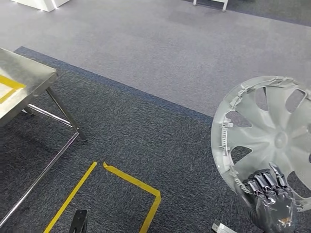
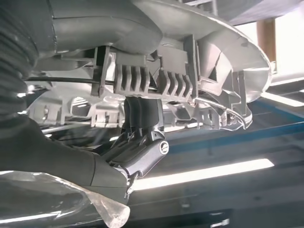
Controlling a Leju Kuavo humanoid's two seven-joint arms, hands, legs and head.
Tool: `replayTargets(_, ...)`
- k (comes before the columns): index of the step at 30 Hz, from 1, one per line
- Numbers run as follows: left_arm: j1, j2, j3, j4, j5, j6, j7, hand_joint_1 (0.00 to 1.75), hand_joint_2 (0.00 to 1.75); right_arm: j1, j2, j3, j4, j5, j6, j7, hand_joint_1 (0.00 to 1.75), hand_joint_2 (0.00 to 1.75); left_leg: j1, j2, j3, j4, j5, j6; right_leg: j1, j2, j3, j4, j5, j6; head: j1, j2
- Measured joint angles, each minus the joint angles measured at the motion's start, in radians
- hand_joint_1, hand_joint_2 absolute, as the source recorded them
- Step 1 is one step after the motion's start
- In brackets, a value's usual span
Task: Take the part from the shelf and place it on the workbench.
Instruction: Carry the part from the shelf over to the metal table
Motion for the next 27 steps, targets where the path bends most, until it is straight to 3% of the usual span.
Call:
replayTargets(2, 0.004, -0.001, 0.000, 0.001, 0.001, 0.000, 0.001, 0.00, 0.00, -0.003, -0.004, 0.005, 0.003, -0.004, 0.000, 0.002, 1.75, 1.75, 0.002, -0.026, 0.002, 0.004, -0.003, -0.004, -0.005, 0.015, 0.042, -0.110, 0.076, 0.002, 0.000, 0.000)
replayTargets(4, 0.005, -0.001, 0.001, 0.001, 0.002, 0.000, 0.000, 0.00, 0.00, -0.009, -0.006, 0.010, 0.006, -0.003, 0.000, 0.005, 1.75, 1.75, 0.001, -0.049, -0.005, 0.015, -0.007, -0.014, -0.012, 0.058, 0.092, -0.219, 0.117, 0.002, 0.001, 0.000)
replayTargets(6, 0.006, 0.000, 0.001, 0.001, 0.003, 0.000, -0.002, 0.00, 0.00, -0.014, -0.007, 0.014, 0.009, 0.000, 0.000, 0.007, 1.75, 1.75, 0.002, -0.069, -0.017, 0.021, -0.004, -0.026, -0.012, 0.078, 0.107, -0.246, 0.114, -0.006, 0.001, 0.000)
replayTargets(8, 0.009, 0.002, 0.002, 0.001, 0.003, 0.000, -0.003, 0.00, 0.00, -0.017, -0.008, 0.018, 0.010, 0.002, 0.000, 0.009, 1.75, 1.75, 0.004, -0.079, -0.022, 0.023, -0.003, -0.035, -0.012, 0.057, 0.111, -0.249, 0.116, -0.019, 0.001, 0.000)
replayTargets(10, 0.010, 0.003, 0.002, 0.001, 0.004, 0.001, -0.004, 0.00, 0.00, -0.020, -0.008, 0.020, 0.011, 0.000, 0.000, 0.010, 1.75, 1.75, 0.002, -0.039, -0.038, 0.063, -0.030, -0.046, -0.014, 0.033, 0.119, -0.255, 0.116, -0.031, -0.006, 0.000)
replayTargets(12, 0.007, 0.002, 0.002, 0.001, 0.006, 0.001, -0.004, 0.00, 0.00, -0.021, -0.009, 0.020, 0.011, -0.001, 0.000, 0.010, 1.75, 1.75, 0.005, 0.013, -0.090, 0.177, -0.087, -0.057, -0.010, 0.008, 0.124, -0.256, 0.113, -0.041, -0.014, 0.000)
replayTargets(14, 0.005, 0.001, 0.002, 0.001, 0.003, 0.002, -0.002, 0.00, 0.00, -0.021, -0.010, 0.021, 0.011, -0.003, 0.000, 0.009, 1.75, 1.75, 0.011, 0.025, -0.142, 0.286, -0.123, -0.061, -0.006, -0.017, 0.127, -0.256, 0.109, -0.045, -0.014, 0.000)
replayTargets(15, 0.005, 0.000, 0.002, 0.001, 0.000, 0.003, -0.001, 0.00, 0.00, -0.021, -0.011, 0.022, 0.011, -0.004, 0.000, 0.009, 1.75, 1.75, 0.012, 0.026, -0.148, 0.298, -0.116, -0.061, -0.005, -0.028, 0.130, -0.256, 0.107, -0.045, -0.015, 0.000)
replayTargets(17, 0.005, 0.000, 0.002, 0.001, -0.005, 0.006, 0.002, 0.00, 0.00, -0.018, -0.014, 0.023, 0.011, -0.007, 0.000, 0.010, 1.75, 1.75, 0.010, 0.036, -0.107, 0.213, -0.054, -0.053, -0.003, -0.048, 0.137, -0.256, 0.102, -0.045, -0.015, 0.000)
replayTargets(19, 0.002, -0.001, 0.002, 0.001, -0.008, 0.009, 0.003, 0.00, 0.00, -0.016, -0.018, 0.024, 0.010, -0.010, 0.000, 0.010, 1.75, 1.75, 0.000, 0.075, -0.046, 0.087, -0.005, -0.036, 0.001, -0.065, 0.144, -0.256, 0.095, -0.040, -0.014, 0.000)
replayTargets(21, -0.003, -0.001, 0.002, 0.001, -0.009, 0.013, 0.003, 0.00, 0.00, -0.013, -0.022, 0.025, 0.007, -0.013, 0.000, 0.006, 1.75, 1.75, -0.011, 0.099, -0.023, 0.032, -0.003, -0.023, 0.005, -0.083, 0.145, -0.257, 0.092, -0.031, -0.014, 0.000)
replayTargets(23, -0.005, -0.001, 0.001, 0.001, -0.009, 0.017, 0.003, 0.00, 0.00, -0.013, -0.026, 0.025, 0.002, -0.016, 0.000, -0.001, 1.75, 1.75, -0.010, 0.082, -0.022, 0.020, -0.003, -0.017, 0.007, -0.100, 0.149, -0.262, 0.088, -0.020, -0.014, 0.000)
replayTargets(25, -0.005, -0.002, 0.001, 0.001, -0.009, 0.021, 0.003, 0.00, 0.00, -0.014, -0.030, 0.025, -0.003, -0.021, 0.000, -0.004, 1.75, 1.75, -0.003, 0.064, -0.010, 0.005, 0.002, -0.010, 0.006, -0.076, 0.147, -0.245, 0.069, -0.010, -0.011, 0.000)
replayTargets(27, -0.009, -0.004, 0.000, 0.001, -0.009, 0.023, 0.004, 0.00, 0.00, -0.015, -0.033, 0.024, -0.005, -0.025, 0.000, -0.011, 1.75, 1.75, 0.002, 0.045, -0.004, -0.002, 0.005, -0.003, 0.003, -0.024, 0.098, -0.145, 0.019, -0.004, -0.006, 0.000)
